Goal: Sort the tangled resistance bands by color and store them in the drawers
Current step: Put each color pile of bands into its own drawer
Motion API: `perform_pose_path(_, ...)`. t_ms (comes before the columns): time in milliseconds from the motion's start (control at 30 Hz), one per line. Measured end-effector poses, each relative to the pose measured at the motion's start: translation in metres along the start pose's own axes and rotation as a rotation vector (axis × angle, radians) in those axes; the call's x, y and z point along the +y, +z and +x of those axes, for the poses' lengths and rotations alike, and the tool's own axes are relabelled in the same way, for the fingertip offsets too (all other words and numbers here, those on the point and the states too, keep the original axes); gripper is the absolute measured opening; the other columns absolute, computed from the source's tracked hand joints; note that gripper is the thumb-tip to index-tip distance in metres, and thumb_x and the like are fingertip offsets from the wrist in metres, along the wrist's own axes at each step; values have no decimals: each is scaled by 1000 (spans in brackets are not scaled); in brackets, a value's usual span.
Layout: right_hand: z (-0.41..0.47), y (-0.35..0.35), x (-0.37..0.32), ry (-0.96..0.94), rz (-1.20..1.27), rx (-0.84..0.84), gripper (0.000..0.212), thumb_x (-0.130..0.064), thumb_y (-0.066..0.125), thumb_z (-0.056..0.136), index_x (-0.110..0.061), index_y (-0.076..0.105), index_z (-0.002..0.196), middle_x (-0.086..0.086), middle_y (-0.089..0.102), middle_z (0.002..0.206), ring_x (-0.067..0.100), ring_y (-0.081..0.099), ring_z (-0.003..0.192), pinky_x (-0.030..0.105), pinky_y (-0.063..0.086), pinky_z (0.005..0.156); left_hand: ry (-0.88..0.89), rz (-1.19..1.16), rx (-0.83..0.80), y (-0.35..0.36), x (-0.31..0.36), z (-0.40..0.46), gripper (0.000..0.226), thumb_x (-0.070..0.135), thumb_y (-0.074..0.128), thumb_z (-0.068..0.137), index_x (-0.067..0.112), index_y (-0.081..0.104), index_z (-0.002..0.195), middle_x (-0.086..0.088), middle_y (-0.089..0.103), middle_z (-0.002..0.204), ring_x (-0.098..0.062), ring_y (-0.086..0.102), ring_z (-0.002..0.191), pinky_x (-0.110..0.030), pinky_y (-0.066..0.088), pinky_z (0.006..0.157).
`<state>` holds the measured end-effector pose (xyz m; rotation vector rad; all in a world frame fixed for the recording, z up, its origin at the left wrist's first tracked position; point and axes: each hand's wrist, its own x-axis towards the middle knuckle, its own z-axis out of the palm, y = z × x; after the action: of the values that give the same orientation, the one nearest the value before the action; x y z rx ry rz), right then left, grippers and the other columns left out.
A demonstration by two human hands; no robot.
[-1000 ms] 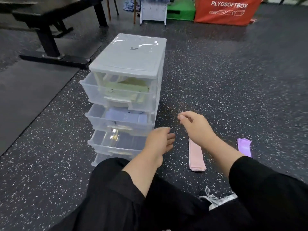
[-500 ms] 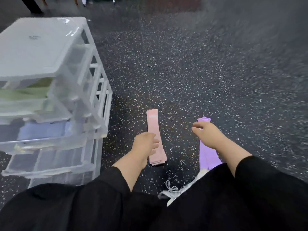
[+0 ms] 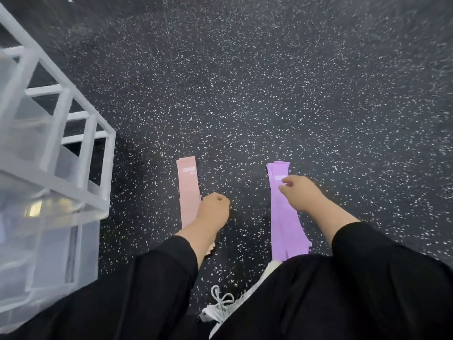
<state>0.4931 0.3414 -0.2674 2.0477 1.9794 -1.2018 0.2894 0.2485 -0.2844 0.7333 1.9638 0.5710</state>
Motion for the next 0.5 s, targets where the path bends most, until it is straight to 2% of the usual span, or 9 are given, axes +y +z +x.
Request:
perform_pose_path(33, 3, 2, -6, -40, -1, -13, 42, -26, 47, 103, -16, 52, 143, 5, 61, 138, 27, 60, 112, 30, 46, 88, 7, 54, 29, -2, -5, 9, 30, 11, 40, 98, 12, 57, 73, -6, 55, 69, -19, 40, 60, -28, 33, 59)
perform_pose_path(100, 8, 8, -18, -107, -35, -49, 39, -29, 46, 104, -18, 54, 141, 2, 62, 135, 27, 58, 118, 32, 46, 95, -1, 132, 98, -6, -15, 27, 28, 13, 42, 99, 4, 68, 98, -17, 69, 93, -19, 48, 67, -29, 36, 62)
perform_pose_path(133, 10, 11, -24, -135, -68, -71, 38, -30, 45, 105, -17, 54, 140, 3, 63, 134, 28, 58, 118, 34, 47, 97, -7, 164, 133, -8, -18, 34, 28, 15, 42, 100, 6, 68, 109, -16, 71, 104, -21, 52, 74, -30, 39, 67)
perform_pose_path(200, 16, 17, -35, -183, -143, -112, 40, -30, 44, 106, -16, 52, 142, 6, 62, 136, 29, 59, 119, 38, 48, 100, -25, 237, 235, -15, -21, 44, 31, 20, 45, 101, 14, 63, 126, -11, 64, 122, -27, 58, 96, -34, 46, 84)
perform_pose_path(267, 24, 26, -49, -253, -218, -159, 44, -31, 43, 106, -19, 45, 148, 5, 57, 143, 28, 55, 126, 37, 46, 102, -95, 291, 348, -23, -22, 51, 38, 24, 47, 99, 17, 56, 135, -14, 54, 134, -36, 56, 116, -46, 46, 100)
perform_pose_path(333, 28, 40, -70, -336, -280, -236, 46, -32, 41, 107, -22, 40, 152, 3, 52, 149, 27, 50, 133, 36, 43, 107, -186, 310, 369, -30, -26, 62, 42, 22, 47, 97, 10, 53, 136, -19, 50, 137, -41, 53, 123, -50, 45, 103)
perform_pose_path(433, 31, 70, -101, -407, -346, -389, 49, -28, 36, 108, -20, 32, 156, 3, 41, 158, 26, 41, 142, 36, 35, 112, -234, 262, 347, -37, -33, 74, 41, 22, 51, 93, 4, 54, 129, -22, 51, 133, -43, 54, 119, -50, 48, 100)
perform_pose_path(500, 32, 91, -115, -411, -347, -456, 44, -24, 36, 108, -12, 39, 150, 8, 45, 153, 28, 46, 136, 34, 38, 106, -249, 191, 326, -37, -38, 83, 40, 25, 55, 89, 3, 55, 123, -21, 57, 127, -42, 59, 112, -49, 52, 96)
